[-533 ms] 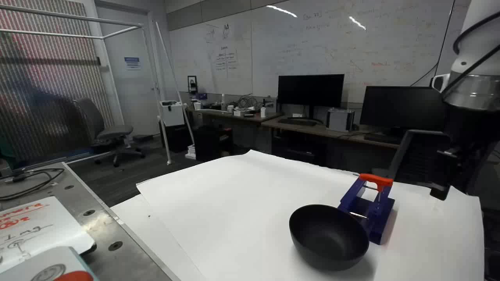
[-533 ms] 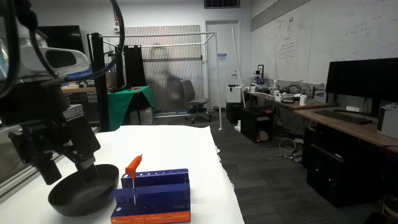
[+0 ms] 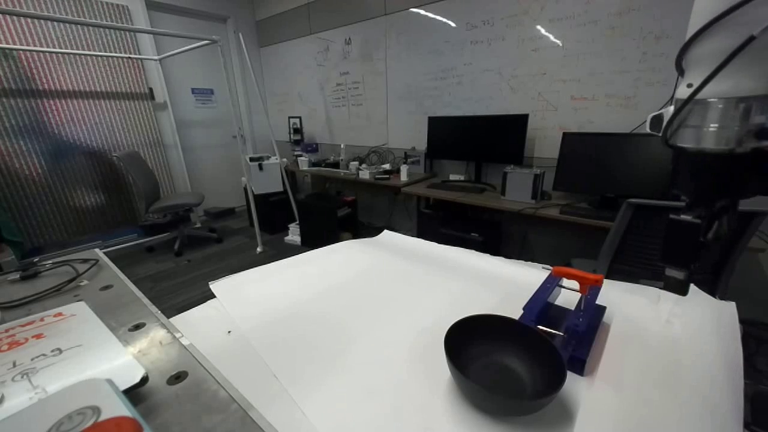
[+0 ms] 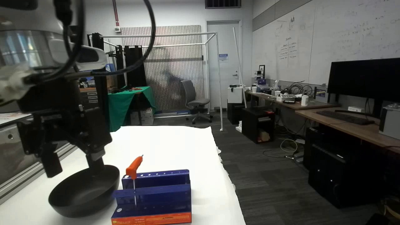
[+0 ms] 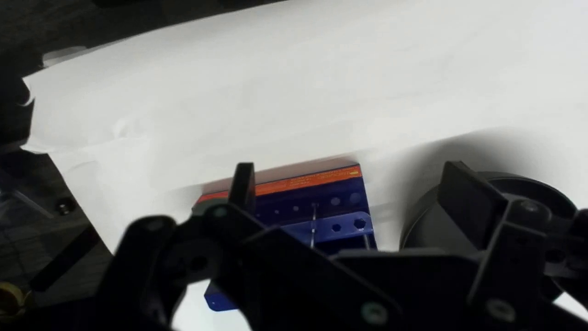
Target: Put the orange object in the bowl
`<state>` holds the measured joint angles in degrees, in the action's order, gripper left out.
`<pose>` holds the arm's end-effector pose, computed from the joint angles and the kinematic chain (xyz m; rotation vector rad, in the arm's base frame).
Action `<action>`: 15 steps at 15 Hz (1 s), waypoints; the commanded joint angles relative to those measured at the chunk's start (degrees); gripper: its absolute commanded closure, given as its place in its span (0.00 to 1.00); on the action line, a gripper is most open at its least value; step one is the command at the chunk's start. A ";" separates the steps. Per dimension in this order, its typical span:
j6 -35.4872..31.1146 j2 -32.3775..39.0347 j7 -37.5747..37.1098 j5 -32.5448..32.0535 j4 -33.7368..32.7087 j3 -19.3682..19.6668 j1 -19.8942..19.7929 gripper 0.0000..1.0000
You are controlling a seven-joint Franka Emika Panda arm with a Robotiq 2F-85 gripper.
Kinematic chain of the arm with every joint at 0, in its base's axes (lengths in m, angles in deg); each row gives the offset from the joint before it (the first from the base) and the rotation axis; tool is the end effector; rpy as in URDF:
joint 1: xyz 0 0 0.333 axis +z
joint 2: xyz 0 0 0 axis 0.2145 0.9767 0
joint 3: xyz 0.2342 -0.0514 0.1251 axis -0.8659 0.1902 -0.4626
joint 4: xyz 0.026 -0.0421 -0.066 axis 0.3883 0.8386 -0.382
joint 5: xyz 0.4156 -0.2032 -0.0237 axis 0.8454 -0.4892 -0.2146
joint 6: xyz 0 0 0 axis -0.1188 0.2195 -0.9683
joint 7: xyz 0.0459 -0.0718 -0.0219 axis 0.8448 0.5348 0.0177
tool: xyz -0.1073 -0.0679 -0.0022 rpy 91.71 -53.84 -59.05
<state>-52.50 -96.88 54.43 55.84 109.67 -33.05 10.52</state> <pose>0.4353 0.0276 0.3237 2.9965 -0.2076 -0.0508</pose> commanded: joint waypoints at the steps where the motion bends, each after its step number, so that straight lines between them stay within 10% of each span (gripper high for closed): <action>1: 5.12 8.02 10.87 4.12 -10.37 6.48 2.11 0.00; 6: 4.72 17.41 21.68 10.41 -17.28 11.08 2.62 0.00; 15: -13.31 28.76 19.85 8.62 -16.34 10.47 0.93 0.00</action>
<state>-61.94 -70.67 74.64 64.97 94.18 -22.50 12.09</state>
